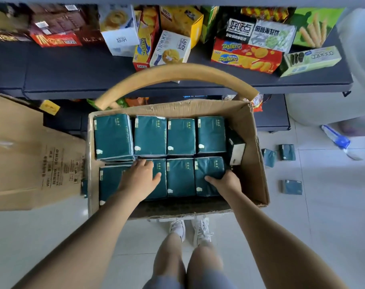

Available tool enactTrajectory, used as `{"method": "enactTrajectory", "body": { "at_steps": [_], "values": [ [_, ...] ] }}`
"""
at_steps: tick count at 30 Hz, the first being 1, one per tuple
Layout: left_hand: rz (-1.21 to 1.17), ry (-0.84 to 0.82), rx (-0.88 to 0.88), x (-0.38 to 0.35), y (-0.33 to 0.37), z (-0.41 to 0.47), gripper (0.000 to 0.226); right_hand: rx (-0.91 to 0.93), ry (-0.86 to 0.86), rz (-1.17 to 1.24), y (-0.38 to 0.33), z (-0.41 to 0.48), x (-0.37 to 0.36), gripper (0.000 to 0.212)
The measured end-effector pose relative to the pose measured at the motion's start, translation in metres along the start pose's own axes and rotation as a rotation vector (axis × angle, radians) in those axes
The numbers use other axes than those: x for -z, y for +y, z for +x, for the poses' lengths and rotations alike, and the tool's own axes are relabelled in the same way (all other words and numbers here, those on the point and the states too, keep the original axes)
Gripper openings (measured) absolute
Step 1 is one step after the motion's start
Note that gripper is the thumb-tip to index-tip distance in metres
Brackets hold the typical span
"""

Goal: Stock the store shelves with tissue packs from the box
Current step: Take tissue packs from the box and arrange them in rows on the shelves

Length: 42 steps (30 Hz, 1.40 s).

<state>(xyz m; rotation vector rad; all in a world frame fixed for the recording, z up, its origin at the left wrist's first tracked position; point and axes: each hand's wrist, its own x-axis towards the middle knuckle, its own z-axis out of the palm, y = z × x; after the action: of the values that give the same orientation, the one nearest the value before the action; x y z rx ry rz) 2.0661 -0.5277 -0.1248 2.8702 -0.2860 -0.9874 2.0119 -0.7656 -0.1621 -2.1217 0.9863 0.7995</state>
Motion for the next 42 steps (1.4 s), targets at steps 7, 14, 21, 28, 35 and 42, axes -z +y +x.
{"method": "enactTrajectory", "body": {
  "at_steps": [7, 14, 21, 28, 35, 42],
  "values": [
    [-0.23, 0.156, 0.16, 0.009, 0.007, 0.012, 0.037, 0.01, -0.054, 0.335, -0.009, -0.006, 0.026, 0.042],
    [-0.259, 0.343, 0.219, 0.029, 0.011, 0.028, 0.044, 0.013, -0.072, 0.578, -0.04, -0.004, 0.047, 0.031],
    [-0.515, 0.309, 0.466, 0.028, 0.025, 0.05, 0.059, 0.014, -0.081, 0.595, -0.05, 0.01, 0.036, 0.04],
    [-0.66, 0.251, 0.633, 0.029, 0.032, 0.069, 0.076, -0.028, -0.083, 0.645, -0.043, 0.019, 0.033, 0.041],
    [-0.7, 0.154, 0.62, 0.034, 0.022, 0.074, 0.057, -0.01, -0.083, 0.65, -0.039, 0.017, 0.041, 0.031],
    [-1.052, 0.147, 0.6, 0.04, 0.016, 0.055, 0.042, 0.04, -0.08, 0.628, -0.044, 0.006, 0.058, 0.037]
  ]
}}
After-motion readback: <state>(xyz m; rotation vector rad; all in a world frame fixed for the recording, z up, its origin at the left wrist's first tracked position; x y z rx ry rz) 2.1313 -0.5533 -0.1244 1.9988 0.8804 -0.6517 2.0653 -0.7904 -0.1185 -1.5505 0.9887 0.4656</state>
